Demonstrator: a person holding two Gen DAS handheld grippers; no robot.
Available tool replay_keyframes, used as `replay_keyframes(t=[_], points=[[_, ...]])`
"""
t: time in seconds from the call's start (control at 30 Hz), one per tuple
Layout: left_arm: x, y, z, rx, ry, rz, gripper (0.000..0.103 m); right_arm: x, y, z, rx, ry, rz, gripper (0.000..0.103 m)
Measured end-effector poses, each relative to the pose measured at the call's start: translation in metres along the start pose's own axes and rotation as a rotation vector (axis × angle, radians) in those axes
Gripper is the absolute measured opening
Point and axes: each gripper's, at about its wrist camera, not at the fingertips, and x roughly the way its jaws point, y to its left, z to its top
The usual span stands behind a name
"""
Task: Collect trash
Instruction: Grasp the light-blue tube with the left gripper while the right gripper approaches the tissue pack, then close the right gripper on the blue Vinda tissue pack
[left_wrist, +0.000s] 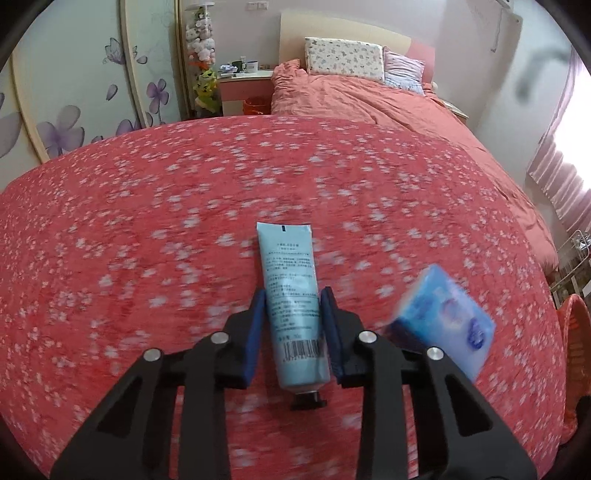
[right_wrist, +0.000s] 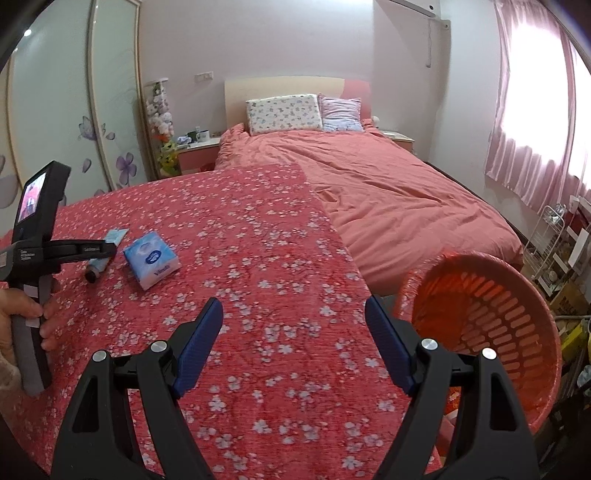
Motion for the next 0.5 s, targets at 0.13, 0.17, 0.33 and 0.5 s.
replay_keyframes(t=[0.13, 0.17, 0.33, 0.5], points=[[-0.008, 0.022, -0.01, -0.01, 0.0, -0.009, 0.031, 0.006, 0.006, 0.004, 0.002, 0.009, 0.014, 0.079], [-0.011, 0.026, -0.014, -0.008, -0.003, -0.014, 0.031, 0.007, 0.008, 0.005, 0.003, 0.01, 0.02, 0.079], [-0.018, 0.031, -0.029, 0.016, -0.023, -0.024, 0.033, 0.015, 0.025, 0.011, 0.0, 0.021, 0.064, 0.079], [-0.02, 0.037, -0.036, 0.046, -0.036, -0.003, 0.029, 0.032, 0.047, 0.018, -0.016, 0.052, 0.126, 0.079]])
